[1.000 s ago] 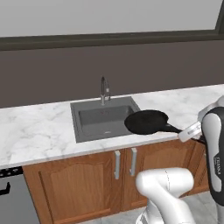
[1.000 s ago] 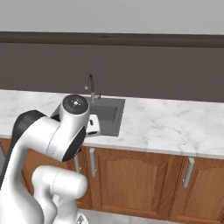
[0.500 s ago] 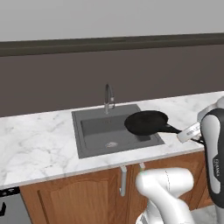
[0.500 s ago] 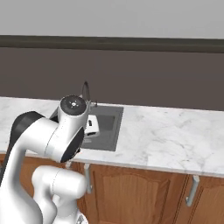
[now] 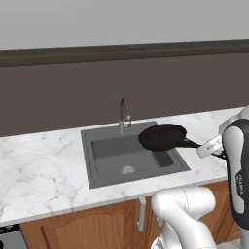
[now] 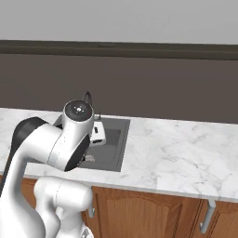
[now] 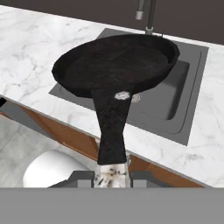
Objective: Move the pot and pan from the stove into the sink.
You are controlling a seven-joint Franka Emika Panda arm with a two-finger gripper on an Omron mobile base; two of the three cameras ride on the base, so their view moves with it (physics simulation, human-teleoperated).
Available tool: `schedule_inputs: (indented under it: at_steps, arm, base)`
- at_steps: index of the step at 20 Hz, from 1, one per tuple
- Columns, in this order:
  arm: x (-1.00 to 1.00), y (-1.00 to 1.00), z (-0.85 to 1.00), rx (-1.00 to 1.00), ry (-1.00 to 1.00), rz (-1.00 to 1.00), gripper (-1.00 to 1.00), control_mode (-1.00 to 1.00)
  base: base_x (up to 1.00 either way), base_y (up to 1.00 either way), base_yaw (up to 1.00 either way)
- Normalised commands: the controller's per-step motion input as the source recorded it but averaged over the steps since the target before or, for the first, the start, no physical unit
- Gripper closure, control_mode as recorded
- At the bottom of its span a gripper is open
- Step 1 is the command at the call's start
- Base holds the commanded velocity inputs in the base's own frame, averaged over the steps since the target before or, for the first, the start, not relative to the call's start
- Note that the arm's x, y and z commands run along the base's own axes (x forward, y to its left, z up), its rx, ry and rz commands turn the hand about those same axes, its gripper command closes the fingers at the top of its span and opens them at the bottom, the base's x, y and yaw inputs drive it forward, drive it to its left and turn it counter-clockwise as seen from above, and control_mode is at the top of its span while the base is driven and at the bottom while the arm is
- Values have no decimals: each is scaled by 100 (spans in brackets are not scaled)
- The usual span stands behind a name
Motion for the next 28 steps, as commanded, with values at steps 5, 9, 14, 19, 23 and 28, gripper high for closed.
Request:
schedule_inputs:
  at_steps: [5,9,14,19,23,28]
  arm:
    - [16,2,-3,0,2,0,100,-100]
    - [21,8,-13,0,4,0,100,-100]
    - [14,10,-14,1,3,0,100,-100]
    - [15,12,-23,0,2,0,100,-100]
    - [29,12,-22,0,0,0,100,-100]
    - [31,19,-19,0,0,0,100,-100]
  base:
    - [0,0,0]
    - [0,0,0]
    - [0,0,0]
    - [0,0,0]
    - [0,0,0]
    - [0,0,0]
